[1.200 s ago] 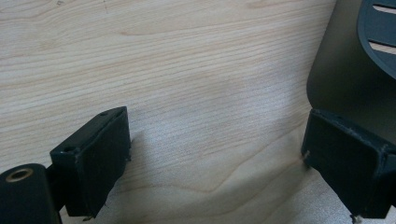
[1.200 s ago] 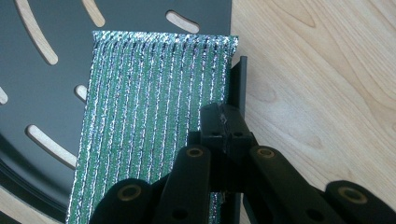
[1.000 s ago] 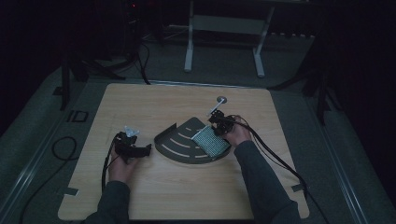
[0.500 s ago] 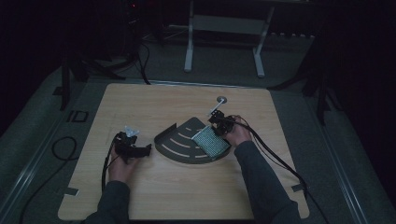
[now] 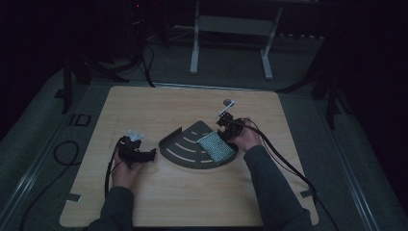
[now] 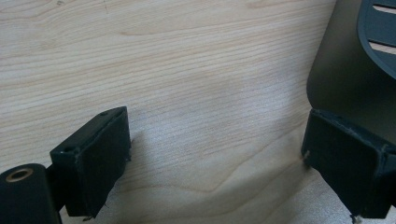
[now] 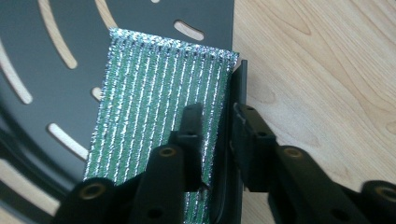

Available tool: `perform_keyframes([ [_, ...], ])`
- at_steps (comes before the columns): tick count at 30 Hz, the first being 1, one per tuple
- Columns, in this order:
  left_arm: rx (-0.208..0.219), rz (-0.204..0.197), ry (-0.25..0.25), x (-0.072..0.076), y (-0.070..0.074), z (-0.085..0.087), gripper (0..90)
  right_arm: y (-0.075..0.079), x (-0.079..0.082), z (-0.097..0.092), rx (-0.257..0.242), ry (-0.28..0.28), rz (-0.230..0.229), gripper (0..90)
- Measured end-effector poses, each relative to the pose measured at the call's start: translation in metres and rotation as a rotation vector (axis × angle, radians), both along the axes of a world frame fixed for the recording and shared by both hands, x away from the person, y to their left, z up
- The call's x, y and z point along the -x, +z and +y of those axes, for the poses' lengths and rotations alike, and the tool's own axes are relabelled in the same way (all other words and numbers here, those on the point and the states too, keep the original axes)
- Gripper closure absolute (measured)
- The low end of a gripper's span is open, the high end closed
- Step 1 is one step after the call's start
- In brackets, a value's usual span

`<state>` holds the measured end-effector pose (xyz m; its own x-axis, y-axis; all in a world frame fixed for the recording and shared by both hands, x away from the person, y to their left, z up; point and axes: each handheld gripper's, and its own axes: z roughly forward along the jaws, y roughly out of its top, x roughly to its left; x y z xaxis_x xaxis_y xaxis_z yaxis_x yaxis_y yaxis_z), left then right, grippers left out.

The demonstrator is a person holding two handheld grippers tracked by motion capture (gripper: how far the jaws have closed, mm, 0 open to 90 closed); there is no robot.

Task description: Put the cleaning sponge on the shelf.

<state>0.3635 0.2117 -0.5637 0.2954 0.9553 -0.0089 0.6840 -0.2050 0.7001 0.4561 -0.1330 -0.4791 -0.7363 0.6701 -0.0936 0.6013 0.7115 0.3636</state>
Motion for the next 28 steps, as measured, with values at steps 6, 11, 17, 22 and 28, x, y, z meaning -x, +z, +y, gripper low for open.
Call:
perform_keyframes([
  [6, 0.000, 0.000, 0.000, 0.000, 0.000, 0.000, 8.7, 0.006, 0.004, -0.011, -0.059, -0.006, -0.002, 64.6],
  [11, -0.001, 0.001, 0.000, 0.000, 0.000, 0.000, 8.7, 0.013, 0.012, -0.025, -0.103, -0.042, -0.017, 59.2],
  [17, 0.000, 0.000, 0.000, 0.000, 0.000, 0.000, 8.7, 0.020, 0.025, -0.044, -0.167, -0.103, -0.021, 53.1],
  [22, -0.002, 0.001, -0.001, 0.000, 0.000, 0.000, 8.7, 0.019, 0.044, -0.055, -0.182, -0.092, -0.022, 52.5],
  [28, 0.000, 0.000, 0.000, 0.000, 0.000, 0.000, 8.7, 0.010, 0.070, -0.068, -0.191, -0.092, -0.038, 45.9],
])
